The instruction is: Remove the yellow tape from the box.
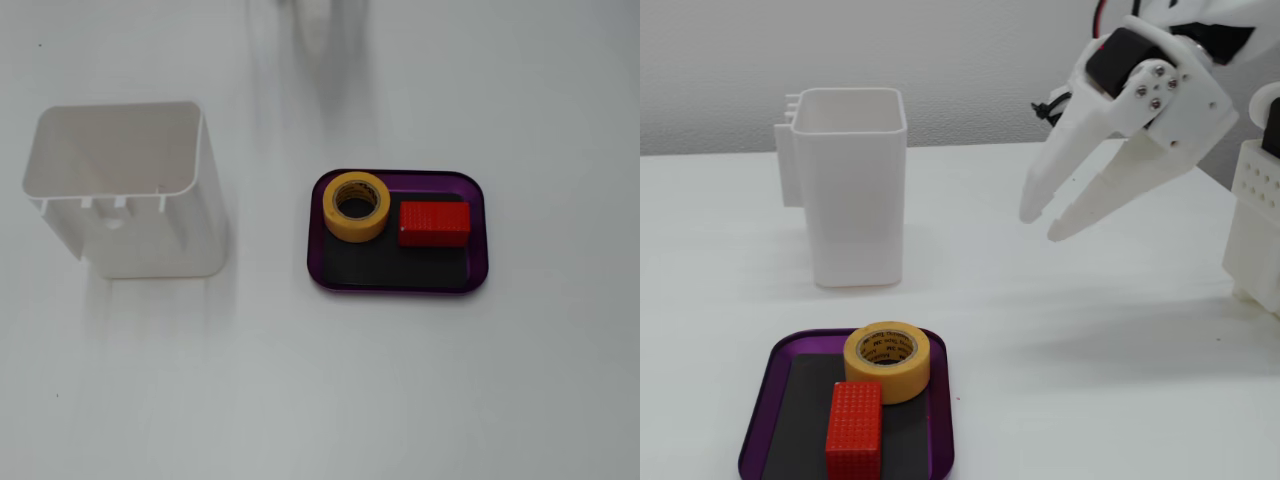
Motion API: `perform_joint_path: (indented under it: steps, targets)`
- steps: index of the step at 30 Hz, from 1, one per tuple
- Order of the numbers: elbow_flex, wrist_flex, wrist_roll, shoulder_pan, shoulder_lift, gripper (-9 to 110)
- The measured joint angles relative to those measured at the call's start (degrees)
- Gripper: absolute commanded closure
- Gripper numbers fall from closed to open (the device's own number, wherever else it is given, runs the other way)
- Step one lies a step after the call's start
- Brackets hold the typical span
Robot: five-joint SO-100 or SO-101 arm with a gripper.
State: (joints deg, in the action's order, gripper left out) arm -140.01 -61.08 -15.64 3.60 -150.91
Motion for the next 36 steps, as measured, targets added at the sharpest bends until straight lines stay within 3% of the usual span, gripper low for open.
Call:
perform_joint_path:
  steps: [8, 14, 23, 36]
  targets:
    - [29.1, -7.0, 0.3, -1.6, 37.3, 88]
    - [44.0, -9.3, 4.0, -7.4, 53.5, 88]
    - [50.2, -9.3, 5.3, -8.6, 64.0, 88]
    - [50.2, -3.7, 5.3, -5.7, 65.2, 88]
